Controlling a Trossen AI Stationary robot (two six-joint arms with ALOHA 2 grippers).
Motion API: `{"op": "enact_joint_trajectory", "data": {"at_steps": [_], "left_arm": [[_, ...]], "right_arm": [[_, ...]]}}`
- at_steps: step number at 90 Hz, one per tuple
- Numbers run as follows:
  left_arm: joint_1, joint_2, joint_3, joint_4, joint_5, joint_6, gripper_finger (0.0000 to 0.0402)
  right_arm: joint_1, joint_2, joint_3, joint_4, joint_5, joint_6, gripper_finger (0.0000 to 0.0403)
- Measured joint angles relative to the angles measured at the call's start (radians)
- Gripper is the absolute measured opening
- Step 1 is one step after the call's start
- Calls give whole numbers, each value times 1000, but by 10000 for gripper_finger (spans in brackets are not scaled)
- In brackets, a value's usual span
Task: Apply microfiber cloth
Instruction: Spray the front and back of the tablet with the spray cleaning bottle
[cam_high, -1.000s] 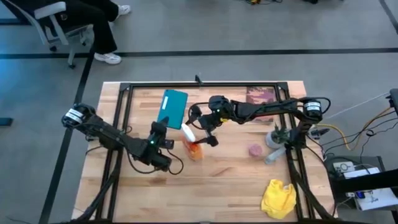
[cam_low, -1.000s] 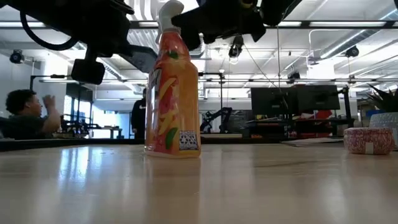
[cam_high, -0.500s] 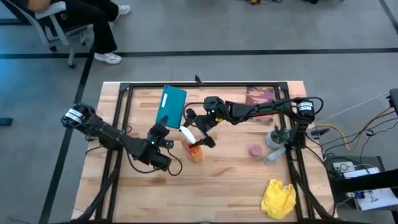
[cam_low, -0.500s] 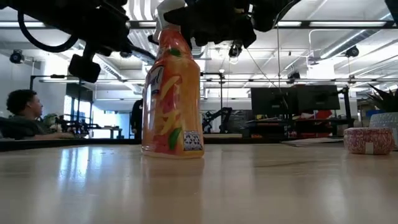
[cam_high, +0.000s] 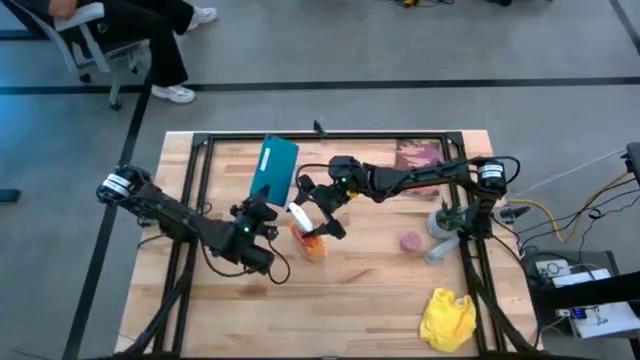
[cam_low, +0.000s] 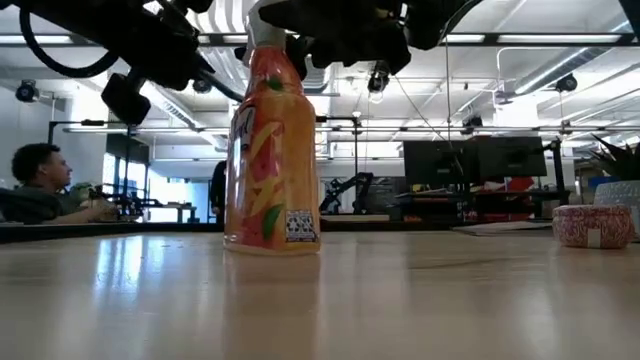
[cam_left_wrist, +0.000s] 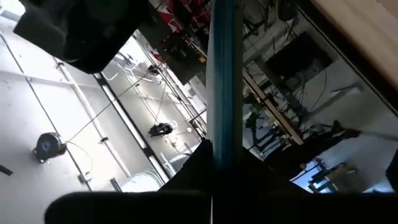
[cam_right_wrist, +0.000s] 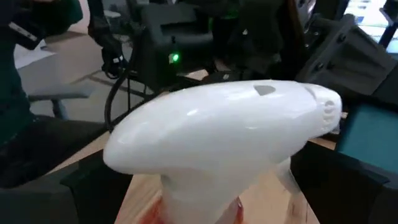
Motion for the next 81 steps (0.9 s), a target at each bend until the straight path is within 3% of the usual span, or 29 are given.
{"op": "enact_joint_trajectory", "data": {"at_steps": [20,44,81], "left_arm": [[1,-26,0,1,0,111,8],[23,-33,2,82,0,92,8],[55,-33,2,230,0,103,8]], "right_arm": [[0,0,0,-2,2,5,387],[0,0,0,-10,3,7,382],[0,0,-2,-34,4,33,309]]}}
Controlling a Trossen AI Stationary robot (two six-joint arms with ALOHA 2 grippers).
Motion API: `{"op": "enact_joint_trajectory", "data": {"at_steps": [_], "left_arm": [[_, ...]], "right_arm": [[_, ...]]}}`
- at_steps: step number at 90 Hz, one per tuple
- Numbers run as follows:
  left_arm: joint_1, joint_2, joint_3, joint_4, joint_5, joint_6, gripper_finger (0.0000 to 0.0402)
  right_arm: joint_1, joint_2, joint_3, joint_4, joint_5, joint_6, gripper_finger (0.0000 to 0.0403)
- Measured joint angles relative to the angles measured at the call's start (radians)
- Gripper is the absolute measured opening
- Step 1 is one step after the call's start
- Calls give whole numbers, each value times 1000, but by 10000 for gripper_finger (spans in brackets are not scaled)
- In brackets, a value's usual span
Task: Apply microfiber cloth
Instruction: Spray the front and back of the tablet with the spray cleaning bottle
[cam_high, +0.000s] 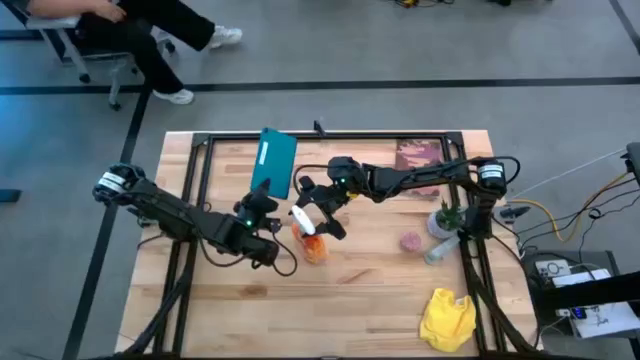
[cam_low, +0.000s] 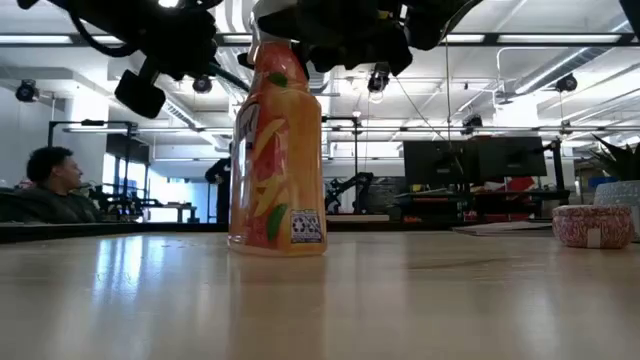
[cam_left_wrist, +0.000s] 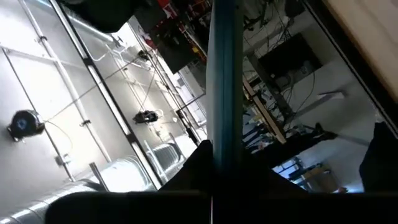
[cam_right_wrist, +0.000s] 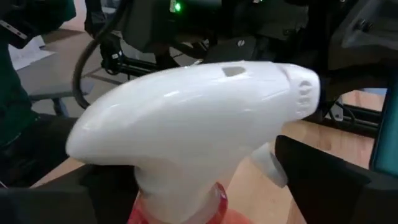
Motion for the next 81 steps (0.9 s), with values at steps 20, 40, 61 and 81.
{"op": "enact_joint_trajectory", "data": {"at_steps": [20,40,61,81], "left_arm": [[0,0,0,61,3,22,8],[-2,0,0,113,5,43,8],[-75,-7,0,117,5,-17,8],[-124,-7,0,95,21,-224,8]], "right_arm": [[0,0,0,-12,-2,0,253],[0,-1,0,-14,-1,6,217],[0,-2,2,-30,0,12,221],[0,-2,2,-43,-2,34,255]]}}
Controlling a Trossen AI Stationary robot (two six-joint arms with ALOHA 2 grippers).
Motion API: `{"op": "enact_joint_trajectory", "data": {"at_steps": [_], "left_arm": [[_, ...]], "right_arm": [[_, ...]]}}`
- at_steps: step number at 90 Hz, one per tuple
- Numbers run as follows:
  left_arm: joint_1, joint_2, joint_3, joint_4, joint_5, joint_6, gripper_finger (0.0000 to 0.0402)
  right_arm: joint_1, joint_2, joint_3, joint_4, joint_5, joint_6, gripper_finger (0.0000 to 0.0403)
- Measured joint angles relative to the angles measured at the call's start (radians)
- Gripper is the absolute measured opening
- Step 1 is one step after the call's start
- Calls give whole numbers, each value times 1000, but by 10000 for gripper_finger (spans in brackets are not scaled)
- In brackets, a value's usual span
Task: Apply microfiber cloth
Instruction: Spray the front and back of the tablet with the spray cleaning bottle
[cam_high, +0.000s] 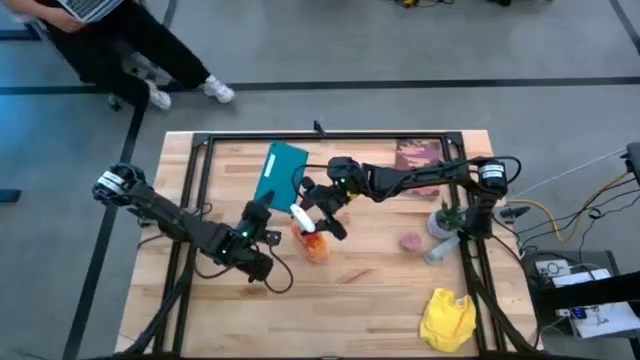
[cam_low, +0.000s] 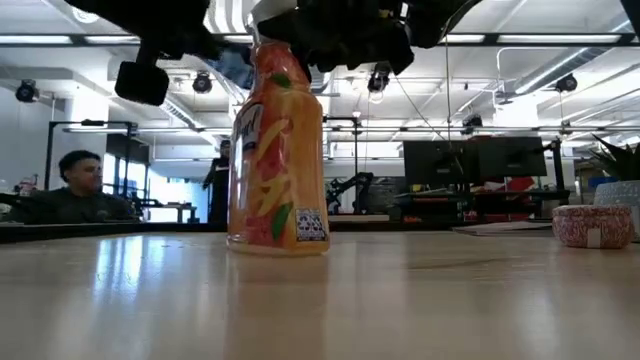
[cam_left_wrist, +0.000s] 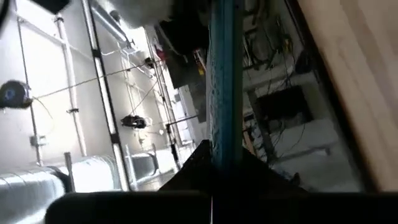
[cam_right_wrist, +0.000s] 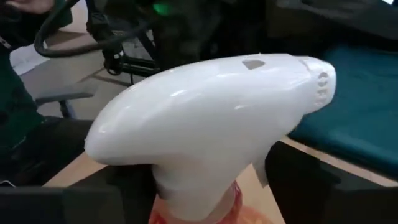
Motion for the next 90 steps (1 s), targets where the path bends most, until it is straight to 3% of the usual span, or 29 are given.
{"op": "enact_joint_trajectory", "data": {"at_steps": [16,33,90], "left_arm": [[-14,0,-1,-125,77,-254,8],[-12,0,-6,-324,76,-457,8],[-14,-27,-9,-407,33,-436,8]], "right_arm": [[2,0,0,-1,1,23,269],[2,0,0,0,34,35,258],[2,0,0,3,135,71,187]]}}
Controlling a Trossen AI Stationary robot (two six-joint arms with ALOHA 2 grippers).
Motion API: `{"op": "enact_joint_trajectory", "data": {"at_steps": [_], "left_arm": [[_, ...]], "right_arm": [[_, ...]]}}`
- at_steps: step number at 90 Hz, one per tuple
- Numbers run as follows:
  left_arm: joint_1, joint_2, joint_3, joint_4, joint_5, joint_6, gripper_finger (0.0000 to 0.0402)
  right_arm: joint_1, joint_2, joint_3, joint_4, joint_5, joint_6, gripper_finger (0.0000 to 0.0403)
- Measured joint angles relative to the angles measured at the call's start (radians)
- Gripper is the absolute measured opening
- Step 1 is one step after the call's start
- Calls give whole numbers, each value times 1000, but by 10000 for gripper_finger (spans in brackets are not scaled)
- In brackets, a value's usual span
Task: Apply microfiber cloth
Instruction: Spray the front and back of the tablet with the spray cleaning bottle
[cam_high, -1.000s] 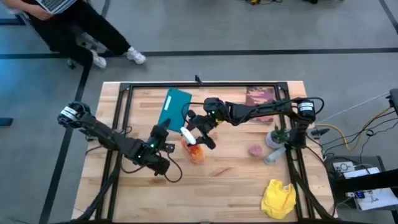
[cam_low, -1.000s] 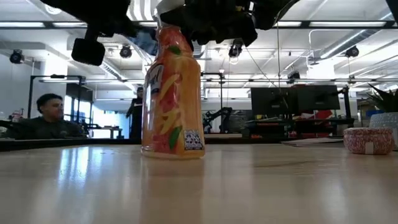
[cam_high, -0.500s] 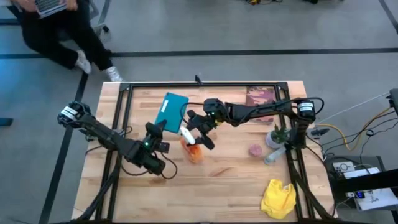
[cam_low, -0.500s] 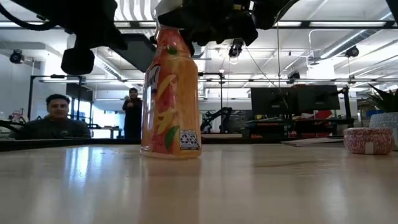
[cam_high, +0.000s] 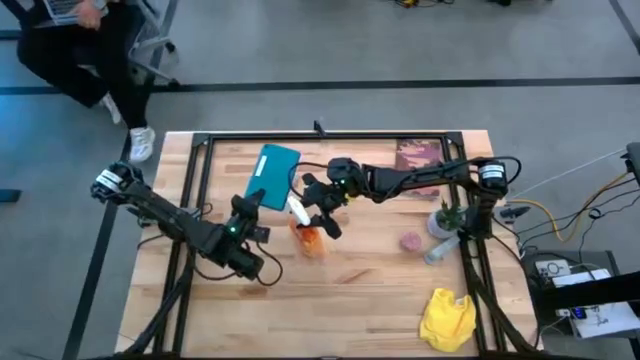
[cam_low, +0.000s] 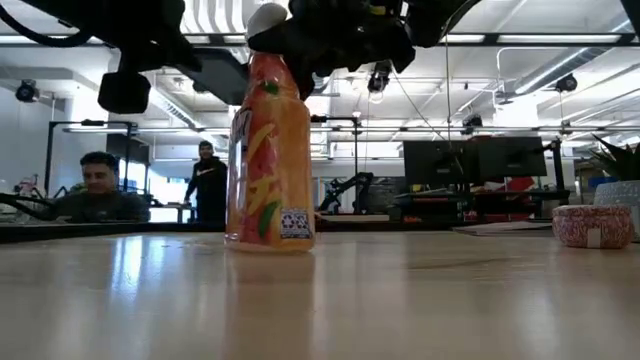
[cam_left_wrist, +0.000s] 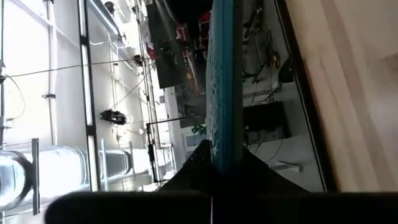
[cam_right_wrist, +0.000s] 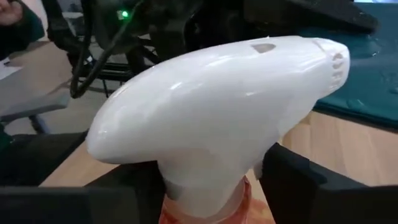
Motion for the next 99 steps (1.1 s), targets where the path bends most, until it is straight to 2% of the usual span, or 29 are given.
{"op": "enact_joint_trajectory", "data": {"at_steps": [21,46,57,67,86,99], "left_arm": [[0,-8,0,-85,8,-68,8],[0,-12,0,-184,44,-179,8],[1,-16,0,-196,61,-206,8],[2,-21,0,-199,133,-277,8],[3,-25,0,-198,335,-436,9],[3,-23,0,-194,497,-530,9]], "right_arm": [[2,0,0,6,89,8,136],[2,0,0,5,180,27,136],[2,0,0,4,188,27,136],[2,-11,0,-15,222,23,150],[-1,-31,1,-58,451,-76,219],[-19,-45,2,-95,480,-128,241]]}}
